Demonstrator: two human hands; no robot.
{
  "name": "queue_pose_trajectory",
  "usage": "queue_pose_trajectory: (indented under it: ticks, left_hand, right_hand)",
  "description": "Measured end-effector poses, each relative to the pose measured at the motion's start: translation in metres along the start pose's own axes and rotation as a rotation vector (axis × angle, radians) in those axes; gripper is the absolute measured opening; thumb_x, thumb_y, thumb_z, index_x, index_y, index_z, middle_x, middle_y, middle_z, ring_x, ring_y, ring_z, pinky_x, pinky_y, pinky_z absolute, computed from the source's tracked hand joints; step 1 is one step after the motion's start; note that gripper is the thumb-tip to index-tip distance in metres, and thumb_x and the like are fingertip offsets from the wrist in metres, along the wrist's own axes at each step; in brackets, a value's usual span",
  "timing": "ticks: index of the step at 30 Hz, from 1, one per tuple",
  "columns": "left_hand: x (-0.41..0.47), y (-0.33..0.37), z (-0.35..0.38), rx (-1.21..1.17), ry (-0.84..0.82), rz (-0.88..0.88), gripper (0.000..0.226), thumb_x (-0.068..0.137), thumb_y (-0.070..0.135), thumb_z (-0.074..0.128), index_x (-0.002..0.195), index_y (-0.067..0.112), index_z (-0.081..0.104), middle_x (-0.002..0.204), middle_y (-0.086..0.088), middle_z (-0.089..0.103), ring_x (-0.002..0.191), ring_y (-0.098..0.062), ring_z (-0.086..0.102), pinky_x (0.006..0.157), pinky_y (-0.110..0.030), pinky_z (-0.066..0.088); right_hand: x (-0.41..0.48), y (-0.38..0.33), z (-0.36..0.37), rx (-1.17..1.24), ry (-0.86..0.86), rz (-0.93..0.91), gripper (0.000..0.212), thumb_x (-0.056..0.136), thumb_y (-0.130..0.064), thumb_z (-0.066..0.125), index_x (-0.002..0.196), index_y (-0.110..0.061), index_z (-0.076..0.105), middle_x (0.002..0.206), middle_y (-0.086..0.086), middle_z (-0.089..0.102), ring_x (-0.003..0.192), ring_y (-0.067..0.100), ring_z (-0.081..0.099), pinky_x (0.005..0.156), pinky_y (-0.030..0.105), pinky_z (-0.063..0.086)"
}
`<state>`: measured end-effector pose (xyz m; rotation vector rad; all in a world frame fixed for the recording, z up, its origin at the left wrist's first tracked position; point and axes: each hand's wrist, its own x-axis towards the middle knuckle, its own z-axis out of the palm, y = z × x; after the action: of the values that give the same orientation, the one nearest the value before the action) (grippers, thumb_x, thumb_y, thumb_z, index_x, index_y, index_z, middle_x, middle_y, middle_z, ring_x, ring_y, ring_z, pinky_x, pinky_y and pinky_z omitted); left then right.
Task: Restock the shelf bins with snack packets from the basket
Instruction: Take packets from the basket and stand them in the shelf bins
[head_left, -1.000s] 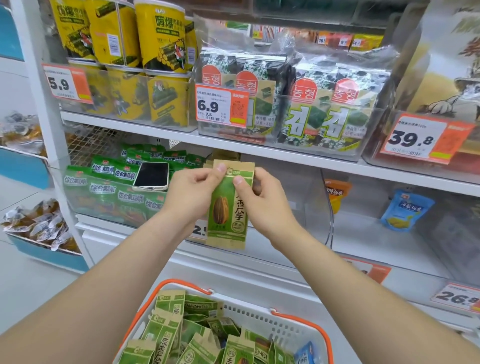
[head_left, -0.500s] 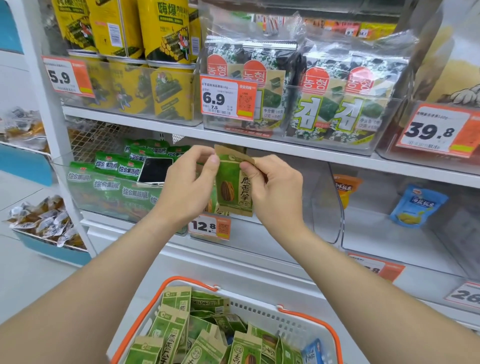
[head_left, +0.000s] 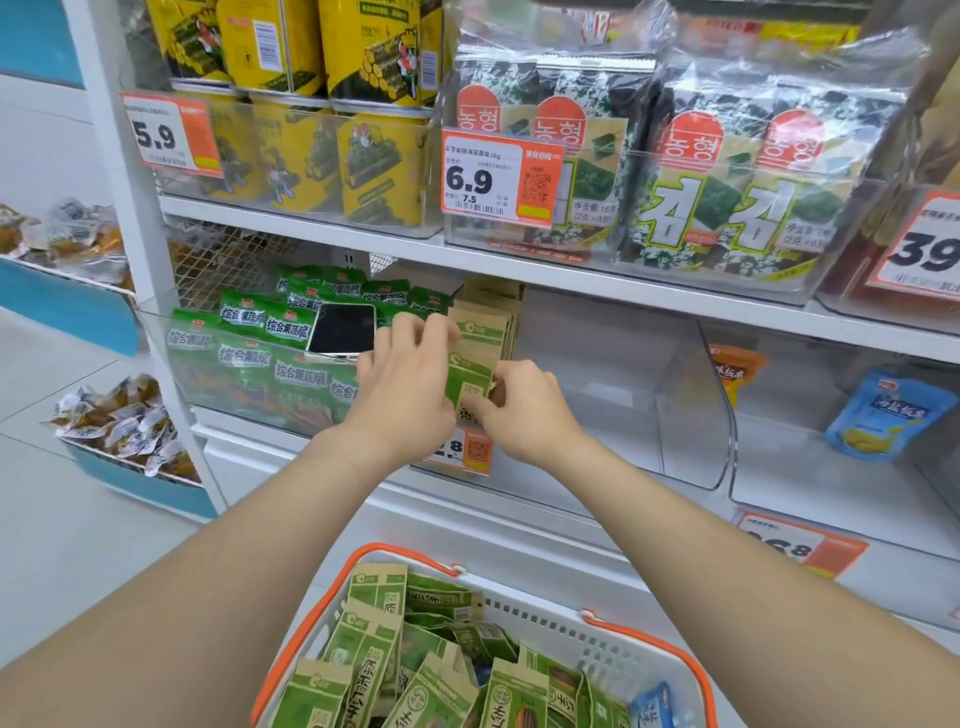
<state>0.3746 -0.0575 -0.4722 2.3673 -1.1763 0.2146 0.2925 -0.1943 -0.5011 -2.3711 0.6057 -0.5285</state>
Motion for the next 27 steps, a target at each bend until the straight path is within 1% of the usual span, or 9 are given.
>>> queue_pose_trajectory:
  ticks: [4,6,9,11,14,17,22,24,27]
  left_hand:
    - [0.002,0.0,0.005,0.064,0.003,0.028,0.071,0.076,0.005,0.064,0.14,0.023,0.038,0.133,-0.007,0.027,0.118,-0.033,0.036,0.099,-0.05,0.038]
    - [0.002,0.001,0.007,0.086,0.01,0.045,0.074,0.075,0.003,0.063,0.14,0.024,0.037,0.132,-0.007,0.028,0.118,-0.033,0.036,0.096,-0.048,0.038]
    - [0.003,0.002,0.009,0.073,0.058,0.038,0.075,0.075,0.001,0.063,0.14,0.023,0.034,0.13,-0.007,0.03,0.115,-0.031,0.038,0.091,-0.044,0.036]
    - [0.003,0.001,0.009,0.065,0.079,0.034,0.08,0.075,0.001,0.065,0.144,0.023,0.031,0.131,-0.008,0.03,0.115,-0.031,0.039,0.089,-0.044,0.037]
    - [0.003,0.001,0.01,0.07,0.072,0.042,0.081,0.077,0.005,0.068,0.147,0.022,0.03,0.133,-0.008,0.029,0.117,-0.031,0.038,0.092,-0.048,0.039]
    - [0.004,-0.001,0.011,0.049,0.084,0.045,0.075,0.078,0.005,0.071,0.142,0.02,0.035,0.131,-0.008,0.029,0.116,-0.031,0.039,0.094,-0.05,0.042]
    - [0.005,-0.002,0.011,0.047,0.196,0.06,0.061,0.076,0.003,0.072,0.127,0.018,0.042,0.124,-0.009,0.035,0.105,-0.032,0.043,0.086,-0.045,0.042]
    - [0.005,-0.002,0.009,0.067,0.265,0.089,0.052,0.076,0.007,0.074,0.118,0.017,0.045,0.118,-0.008,0.038,0.102,-0.031,0.042,0.085,-0.045,0.041]
    - [0.003,0.005,-0.001,0.023,0.263,0.176,0.033,0.08,0.015,0.072,0.103,0.021,0.049,0.103,0.002,0.049,0.095,-0.026,0.048,0.078,-0.044,0.045]
  right_hand:
    - [0.006,-0.002,-0.002,-0.021,-0.038,0.038,0.03,0.09,-0.03,0.077,0.065,-0.028,0.061,0.066,-0.008,0.063,0.091,0.03,0.061,0.071,0.031,0.047]
    - [0.008,-0.005,-0.004,-0.058,0.004,0.049,0.035,0.09,-0.027,0.078,0.062,-0.024,0.058,0.068,-0.002,0.061,0.091,0.029,0.055,0.068,0.03,0.042]
    - [0.01,-0.007,-0.002,-0.046,0.079,0.037,0.027,0.092,-0.021,0.075,0.067,-0.022,0.063,0.074,0.003,0.065,0.083,0.025,0.058,0.066,0.027,0.042]
    - [0.012,-0.007,0.001,-0.027,0.077,0.042,0.018,0.091,-0.022,0.074,0.074,-0.02,0.069,0.076,0.001,0.068,0.088,0.027,0.061,0.069,0.029,0.046]
    - [0.011,-0.005,0.001,-0.036,0.031,0.081,0.032,0.087,-0.031,0.079,0.062,-0.022,0.06,0.066,-0.004,0.06,0.095,0.028,0.056,0.062,0.029,0.039]
    - [0.008,-0.002,-0.001,-0.066,0.029,0.134,0.041,0.08,-0.043,0.083,0.057,-0.022,0.056,0.059,-0.005,0.058,0.081,0.02,0.06,0.051,0.026,0.036]
    - [-0.001,-0.004,-0.01,-0.117,0.104,0.155,0.039,0.075,-0.056,0.081,0.074,-0.019,0.068,0.071,-0.003,0.066,0.08,0.018,0.063,0.061,0.035,0.054]
    - [-0.013,-0.009,-0.016,-0.178,0.211,0.065,0.029,0.081,-0.048,0.074,0.087,-0.023,0.062,0.084,-0.005,0.063,0.083,0.02,0.06,0.067,0.037,0.055]
    - [-0.036,-0.015,-0.023,-0.281,0.274,-0.293,0.011,0.083,-0.034,0.063,0.084,-0.025,0.059,0.079,-0.007,0.062,0.076,0.021,0.06,0.064,0.037,0.053]
